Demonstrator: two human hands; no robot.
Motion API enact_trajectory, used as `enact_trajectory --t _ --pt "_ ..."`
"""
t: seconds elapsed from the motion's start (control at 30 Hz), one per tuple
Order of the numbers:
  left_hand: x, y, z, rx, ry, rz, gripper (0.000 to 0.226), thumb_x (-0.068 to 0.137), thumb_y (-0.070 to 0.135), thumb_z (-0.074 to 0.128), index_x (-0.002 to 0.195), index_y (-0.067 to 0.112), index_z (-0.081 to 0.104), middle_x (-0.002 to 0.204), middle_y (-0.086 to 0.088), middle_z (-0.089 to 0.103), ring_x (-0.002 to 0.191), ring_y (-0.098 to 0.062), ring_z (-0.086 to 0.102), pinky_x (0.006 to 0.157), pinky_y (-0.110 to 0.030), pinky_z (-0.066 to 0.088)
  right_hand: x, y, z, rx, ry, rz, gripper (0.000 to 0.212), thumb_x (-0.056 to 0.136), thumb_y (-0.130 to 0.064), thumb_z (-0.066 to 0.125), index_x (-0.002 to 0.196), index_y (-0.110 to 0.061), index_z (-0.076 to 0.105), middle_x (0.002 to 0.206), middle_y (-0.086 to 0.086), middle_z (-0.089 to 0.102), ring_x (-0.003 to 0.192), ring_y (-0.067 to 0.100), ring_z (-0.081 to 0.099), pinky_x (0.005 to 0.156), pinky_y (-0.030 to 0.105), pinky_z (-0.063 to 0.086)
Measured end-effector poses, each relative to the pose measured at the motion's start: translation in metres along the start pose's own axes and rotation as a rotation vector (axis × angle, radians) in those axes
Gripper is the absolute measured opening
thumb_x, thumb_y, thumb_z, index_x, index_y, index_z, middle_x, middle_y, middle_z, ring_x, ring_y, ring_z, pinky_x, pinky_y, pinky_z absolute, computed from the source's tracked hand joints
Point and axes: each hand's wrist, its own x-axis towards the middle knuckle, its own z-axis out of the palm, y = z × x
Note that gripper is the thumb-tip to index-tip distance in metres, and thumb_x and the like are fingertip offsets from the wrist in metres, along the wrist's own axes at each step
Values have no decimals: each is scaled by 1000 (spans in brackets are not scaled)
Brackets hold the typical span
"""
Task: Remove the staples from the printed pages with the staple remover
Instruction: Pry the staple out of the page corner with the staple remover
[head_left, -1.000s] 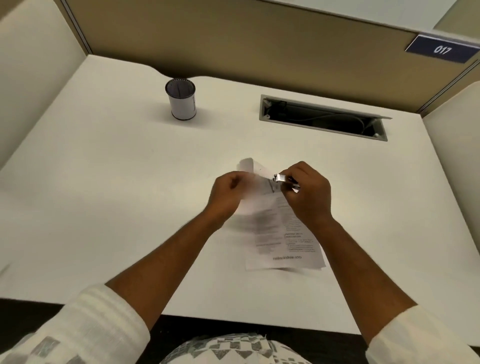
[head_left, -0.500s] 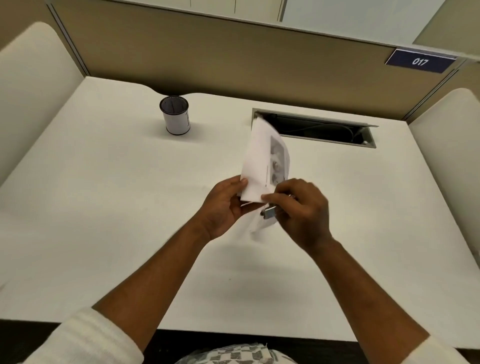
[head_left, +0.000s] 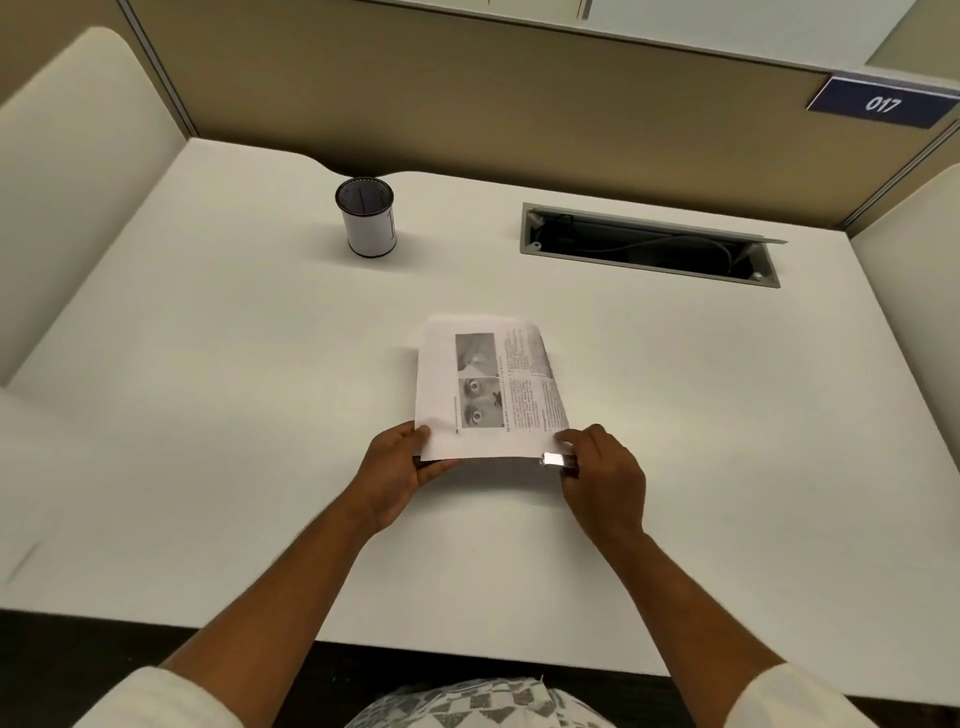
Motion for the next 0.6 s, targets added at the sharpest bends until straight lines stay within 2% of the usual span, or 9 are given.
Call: enact_trajectory --t 0.1,0.17,0.27,0.33,0.4,0.5,0.6 --pt "6 2 -8 71 136 15 27 105 7 44 125 0 60 122 -13 69 103 -27 71 72 -31 63 0 17 -5 -32 21 58 18 75 0 72 84 -15 72 79 3 62 64 27 59 50 36 45" --pt "10 1 -12 149 185 -4 30 103 4 42 127 -3 59 124 -15 68 102 -28 70 73 -32 64 -1 24 -8 -34 14 90 18 72 1 73 80 -15 69 78 1 61 64 26 58 48 34 42" --pt "12 -4 -11 299 252 -33 30 100 0 40 119 -4 62 124 -16 67 93 -31 74 74 -36 64 -6 22 -11 60 -51 151 28 70 -2 76 89 -21 71 81 -5 64 68 21 62 51 30 45" --pt "13 -6 -9 402 340 11 34 96 -2 37 117 0 64 122 -13 68 85 -34 75 66 -32 64 -10 17 -12 160 -96 246 36 68 -8 79 99 -25 69 77 -9 64 65 18 63 55 29 47" --pt "14 -6 -10 439 398 58 35 95 -2 36 117 4 63 123 -11 66 85 -37 75 58 -27 62 -14 10 -10 244 -142 339 42 70 -17 81 107 -28 64 69 -13 59 61 14 59 59 29 49" --pt "15 -4 -9 411 389 77 37 97 -4 38 125 7 60 125 -11 63 93 -38 73 57 -26 62 -20 -1 -5 292 -176 392 37 75 -30 81 103 -34 58 66 -20 55 61 11 60 62 29 52" --pt "14 -4 -4 449 323 85 37 100 -1 39 130 11 58 123 -7 63 84 -30 76 60 -25 62 -24 -9 -3 303 -168 397 31 75 -33 83 93 -33 58 65 -18 57 60 7 58 59 29 52"
